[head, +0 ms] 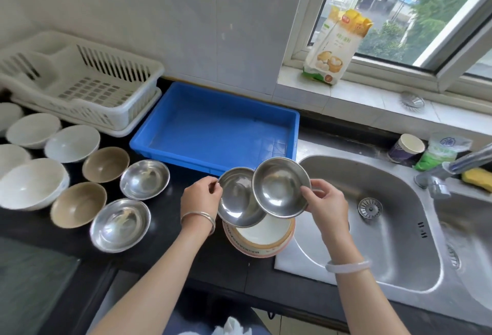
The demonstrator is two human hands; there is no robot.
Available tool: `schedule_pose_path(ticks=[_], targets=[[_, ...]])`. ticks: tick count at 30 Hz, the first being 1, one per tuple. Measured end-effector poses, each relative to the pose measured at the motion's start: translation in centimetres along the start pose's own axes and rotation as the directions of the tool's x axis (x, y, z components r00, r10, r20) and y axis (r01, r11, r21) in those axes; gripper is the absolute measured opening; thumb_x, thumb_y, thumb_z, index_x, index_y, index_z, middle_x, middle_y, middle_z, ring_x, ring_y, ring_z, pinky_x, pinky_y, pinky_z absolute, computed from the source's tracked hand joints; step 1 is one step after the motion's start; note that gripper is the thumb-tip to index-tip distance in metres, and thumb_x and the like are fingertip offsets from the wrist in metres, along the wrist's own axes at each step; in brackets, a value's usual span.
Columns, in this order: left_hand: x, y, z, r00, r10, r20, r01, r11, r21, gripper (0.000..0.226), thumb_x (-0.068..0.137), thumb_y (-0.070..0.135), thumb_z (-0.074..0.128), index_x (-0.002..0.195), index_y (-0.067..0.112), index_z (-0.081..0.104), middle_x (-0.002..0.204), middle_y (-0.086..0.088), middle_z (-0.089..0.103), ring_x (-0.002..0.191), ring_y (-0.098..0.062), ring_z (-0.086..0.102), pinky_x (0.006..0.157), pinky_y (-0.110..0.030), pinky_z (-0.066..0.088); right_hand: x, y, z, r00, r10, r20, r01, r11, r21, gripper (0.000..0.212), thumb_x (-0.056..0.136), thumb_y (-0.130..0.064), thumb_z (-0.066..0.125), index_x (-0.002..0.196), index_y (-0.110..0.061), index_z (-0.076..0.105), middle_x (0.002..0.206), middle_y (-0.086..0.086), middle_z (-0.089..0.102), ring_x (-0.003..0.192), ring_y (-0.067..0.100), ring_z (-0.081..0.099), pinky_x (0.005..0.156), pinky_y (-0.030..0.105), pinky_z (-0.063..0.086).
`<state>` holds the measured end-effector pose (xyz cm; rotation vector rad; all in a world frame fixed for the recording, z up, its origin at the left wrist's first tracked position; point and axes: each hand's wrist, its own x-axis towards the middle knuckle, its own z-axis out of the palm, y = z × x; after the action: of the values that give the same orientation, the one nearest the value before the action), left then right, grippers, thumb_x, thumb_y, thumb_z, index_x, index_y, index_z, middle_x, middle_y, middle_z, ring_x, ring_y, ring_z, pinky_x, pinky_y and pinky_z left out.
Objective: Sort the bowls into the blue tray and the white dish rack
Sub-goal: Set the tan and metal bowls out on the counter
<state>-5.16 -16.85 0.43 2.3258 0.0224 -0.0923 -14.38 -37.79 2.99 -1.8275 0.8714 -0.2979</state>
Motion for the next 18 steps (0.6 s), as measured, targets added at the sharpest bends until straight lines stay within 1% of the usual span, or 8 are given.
schedule_pose_path(ticks=[3,5,7,10,12,13,16,18], targets=[[0.0,-1.4,-1.9,0.998,-0.051,-0.028,0.049,0.998,-0.049,0.017,0.088,0.019,0.055,0.098,0.015,0.069,0.088,0.001,0.071,0.072,-0.008,0.057,0.056,-0.015,0.038,0.6,-1.3,1.9,0.998,-0.011,0.061,0.009,0.999,0.033,0.007,0.082,-0.019,0.066,0.081,-0.023,0.071,0.067,0.001,0.072,0.056,0.011,0.064,0.071,0.041,0.059],[0.0,-2.5,-3.2,0.995,-0.088,-0.041,0.085,0.994,-0.071,0.018,0.088,0.018,0.055,0.100,0.014,0.068,0.093,-0.001,0.072,0.077,-0.010,0.059,0.065,-0.021,0.042,0.8,-2.1,3.5,0.995,-0.019,0.101,0.014,0.998,0.053,0.008,0.083,-0.018,0.066,0.078,-0.023,0.070,0.068,0.003,0.071,0.060,0.015,0.064,0.065,0.035,0.058],[-0.2,-3.8,-4.4,0.990,-0.131,-0.059,0.126,0.988,-0.090,0.020,0.089,0.018,0.054,0.103,0.012,0.068,0.097,-0.004,0.072,0.084,-0.015,0.062,0.070,-0.024,0.043,1.1,-2.9,5.3,0.990,-0.027,0.141,0.021,0.999,0.047,0.011,0.084,-0.017,0.066,0.076,-0.024,0.068,0.071,0.005,0.071,0.063,0.017,0.066,0.064,0.031,0.057],[-0.6,-5.9,-6.0,0.976,-0.201,-0.085,0.191,0.975,-0.115,0.022,0.089,0.016,0.055,0.106,0.009,0.067,0.099,-0.007,0.072,0.092,-0.021,0.064,0.072,-0.024,0.041,1.6,-3.7,8.2,0.978,-0.044,0.205,0.050,0.998,-0.026,0.012,0.086,-0.018,0.063,0.076,-0.025,0.066,0.072,0.004,0.071,0.060,0.015,0.066,0.067,0.035,0.058],[-0.9,-7.3,-6.8,0.966,-0.245,-0.089,0.232,0.964,-0.130,0.023,0.088,0.014,0.055,0.106,0.008,0.067,0.100,-0.009,0.072,0.094,-0.023,0.064,0.074,-0.025,0.042,2.0,-4.2,10.2,0.965,-0.029,0.259,0.058,0.993,-0.107,0.007,0.084,-0.019,0.061,0.086,-0.021,0.067,0.076,0.005,0.071,0.064,0.019,0.067,0.075,0.041,0.058],[-1.1,-8.0,-7.1,0.961,-0.264,-0.086,0.251,0.958,-0.137,0.023,0.088,0.014,0.055,0.107,0.007,0.066,0.100,-0.010,0.071,0.094,-0.024,0.064,0.075,-0.025,0.043,2.2,-4.3,11.2,0.958,-0.018,0.286,0.063,0.987,-0.147,0.011,0.083,-0.017,0.060,0.091,-0.018,0.068,0.079,0.006,0.071,0.067,0.022,0.068,0.077,0.044,0.058],[-1.5,-9.7,-7.5,0.944,-0.326,-0.058,0.314,0.937,-0.154,0.024,0.088,0.014,0.056,0.108,0.006,0.066,0.102,-0.010,0.071,0.095,-0.023,0.065,0.078,-0.023,0.043,2.6,-4.7,14.0,0.938,0.002,0.347,0.083,0.970,-0.228,0.016,0.079,-0.010,0.054,0.089,-0.015,0.066,0.076,0.007,0.068,0.063,0.025,0.063,0.074,0.044,0.058],[-1.9,-10.7,-7.4,0.933,-0.357,-0.042,0.348,0.925,-0.151,0.022,0.088,0.015,0.056,0.104,0.007,0.067,0.098,-0.009,0.072,0.093,-0.023,0.065,0.074,-0.023,0.042,2.8,-4.6,15.6,0.930,0.012,0.367,0.095,0.958,-0.272,0.017,0.078,-0.008,0.052,0.088,-0.014,0.065,0.074,0.005,0.066,0.057,0.023,0.062,0.068,0.040,0.058]])
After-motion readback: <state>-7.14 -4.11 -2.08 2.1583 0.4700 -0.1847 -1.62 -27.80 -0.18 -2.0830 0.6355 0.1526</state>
